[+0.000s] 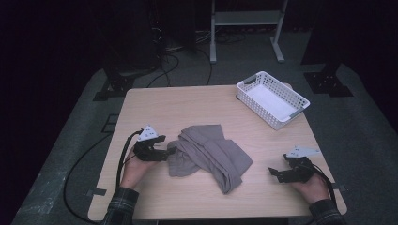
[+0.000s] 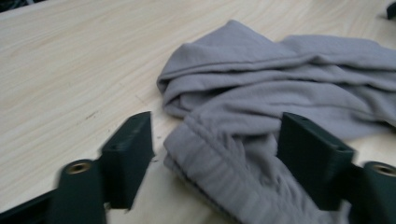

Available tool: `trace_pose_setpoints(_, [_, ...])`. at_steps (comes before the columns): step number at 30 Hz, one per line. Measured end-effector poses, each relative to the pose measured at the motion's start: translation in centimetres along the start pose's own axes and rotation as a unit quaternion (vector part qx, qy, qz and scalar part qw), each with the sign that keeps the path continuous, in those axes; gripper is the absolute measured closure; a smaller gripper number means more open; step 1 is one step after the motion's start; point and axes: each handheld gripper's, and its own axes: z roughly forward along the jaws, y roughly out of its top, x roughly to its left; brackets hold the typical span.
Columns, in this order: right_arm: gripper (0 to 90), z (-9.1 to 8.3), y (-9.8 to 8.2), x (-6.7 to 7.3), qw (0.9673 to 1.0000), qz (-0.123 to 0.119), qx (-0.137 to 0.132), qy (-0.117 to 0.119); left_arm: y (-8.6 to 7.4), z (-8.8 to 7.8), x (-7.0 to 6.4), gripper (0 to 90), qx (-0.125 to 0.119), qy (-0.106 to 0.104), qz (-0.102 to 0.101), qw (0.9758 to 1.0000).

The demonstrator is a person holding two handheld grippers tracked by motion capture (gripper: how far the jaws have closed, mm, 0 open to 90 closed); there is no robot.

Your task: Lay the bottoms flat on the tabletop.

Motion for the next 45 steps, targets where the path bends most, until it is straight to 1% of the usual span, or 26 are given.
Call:
trace_pose_setpoints(3, [11.6, 0.0, 0.0, 0.0, 1.0000, 0.001, 0.000, -0.001, 0.2, 1.0, 0.1, 19.2, 0.010, -0.009, 0.001, 0.9999])
trace_pose_setpoints(5, [11.6, 0.0, 0.0, 0.0, 1.0000, 0.000, 0.000, -0.001, 0.2, 1.7, 0.0, 18.5, 0.019, -0.012, 0.002, 0.9998])
trace_pose_setpoints(7, [11.6, 0.0, 0.0, 0.0, 1.0000, 0.000, 0.000, -0.001, 0.1, 2.5, -0.1, 18.0, 0.035, -0.016, 0.004, 0.9993])
trace_pose_setpoints(8, [11.6, 0.0, 0.0, 0.0, 1.0000, 0.001, 0.000, -0.001, 0.0, 2.9, -0.1, 17.6, 0.048, -0.020, 0.007, 0.9986])
trace_pose_setpoints(9, [11.6, 0.0, 0.0, 0.0, 1.0000, 0.001, 0.000, -0.001, -0.1, 3.1, -0.2, 17.7, 0.053, -0.020, 0.007, 0.9984])
trace_pose_setpoints(11, [11.6, 0.0, 0.0, 0.0, 1.0000, 0.000, 0.000, -0.001, -0.3, 3.6, -0.3, 18.7, 0.071, -0.019, 0.013, 0.9972])
trace_pose_setpoints(13, [11.6, 0.0, 0.0, 0.0, 1.0000, 0.001, 0.000, -0.001, -0.4, 3.6, -0.4, 24.8, 0.082, -0.016, 0.018, 0.9964])
trace_pose_setpoints(15, [11.6, 0.0, 0.0, 0.0, 1.0000, 0.000, 0.000, -0.001, -0.5, 3.3, -0.6, 39.4, 0.084, -0.013, 0.028, 0.9960])
trace_pose_setpoints(16, [11.8, 0.0, 0.0, 0.0, 1.0000, 0.000, 0.000, -0.001, -0.5, 3.2, -0.8, 44.5, 0.084, -0.012, 0.030, 0.9960])
trace_pose_setpoints(18, [13.1, 0.0, 0.0, 0.0, 1.0000, 0.002, -0.002, -0.002, -0.5, 3.0, -1.0, 56.5, 0.092, -0.014, 0.036, 0.9950])
trace_pose_setpoints(20, [15.7, -0.1, 0.0, 0.0, 1.0000, 0.003, -0.002, -0.002, -0.4, 2.8, -1.4, 65.7, 0.101, -0.016, 0.048, 0.9936])
trace_pose_setpoints(21, [18.2, -0.1, 0.0, 0.0, 1.0000, 0.001, -0.001, -0.002, -0.4, 2.6, -1.5, 69.8, 0.107, -0.021, 0.054, 0.9926])
trace_pose_setpoints(22, [19.6, -0.2, 0.1, 0.1, 1.0000, 0.001, 0.001, -0.002, -0.4, 2.4, -1.7, 71.8, 0.115, -0.027, 0.060, 0.9912])
trace_pose_setpoints(24, [20.7, -0.3, 0.6, 0.5, 0.9999, -0.008, 0.005, -0.012, -0.5, 1.9, -1.8, 73.8, 0.120, -0.032, 0.064, 0.9901])
trace_pose_setpoints(25, [22.5, -0.3, 0.8, 0.6, 0.9999, -0.009, 0.003, -0.010, -0.6, 1.7, -1.9, 74.0, 0.122, -0.034, 0.064, 0.9899])
trace_pose_setpoints(26, [24.2, -0.4, 1.1, 0.8, 0.9999, -0.008, -0.002, -0.005, -0.7, 1.5, -2.0, 74.0, 0.122, -0.035, 0.062, 0.9900])
trace_pose_setpoints(27, [25.3, -0.5, 1.5, 1.1, 0.9999, -0.009, -0.008, -0.003, -0.8, 1.3, -2.0, 74.0, 0.123, -0.035, 0.064, 0.9897])
trace_pose_setpoints(29, [25.3, -0.5, 2.5, 1.6, 0.9997, -0.012, -0.018, 0.007, -1.0, 0.9, -2.0, 73.9, 0.122, -0.034, 0.061, 0.9901])
trace_pose_setpoints(33, [24.8, 0.2, 5.2, 3.3, 0.9983, -0.022, -0.034, 0.041, -1.3, 0.8, -2.0, 73.1, 0.118, -0.033, 0.047, 0.9913])
trace_pose_setpoints(35, [24.8, 0.9, 7.0, 4.5, 0.9965, -0.024, -0.047, 0.066, -1.3, 0.9, -2.0, 73.2, 0.120, -0.032, 0.047, 0.9911])
trace_pose_setpoints(36, [24.8, 1.2, 7.6, 4.9, 0.9957, -0.026, -0.050, 0.074, -1.3, 0.9, -2.1, 73.2, 0.122, -0.032, 0.047, 0.9909])
trace_pose_setpoints(40, [24.3, 2.8, 11.0, 7.3, 0.9913, -0.044, -0.062, 0.107, -1.3, 1.0, -2.0, 73.2, 0.123, -0.032, 0.045, 0.9909])
trace_pose_setpoints(43, [24.3, 4.3, 13.0, 9.0, 0.9884, -0.051, -0.069, 0.125, -1.4, 1.0, -2.1, 73.2, 0.121, -0.030, 0.045, 0.9912])
trace_pose_setpoints(45, [24.3, 5.3, 14.1, 9.9, 0.9871, -0.058, -0.069, 0.132, -1.3, 1.0, -2.2, 73.2, 0.125, -0.027, 0.053, 0.9904])
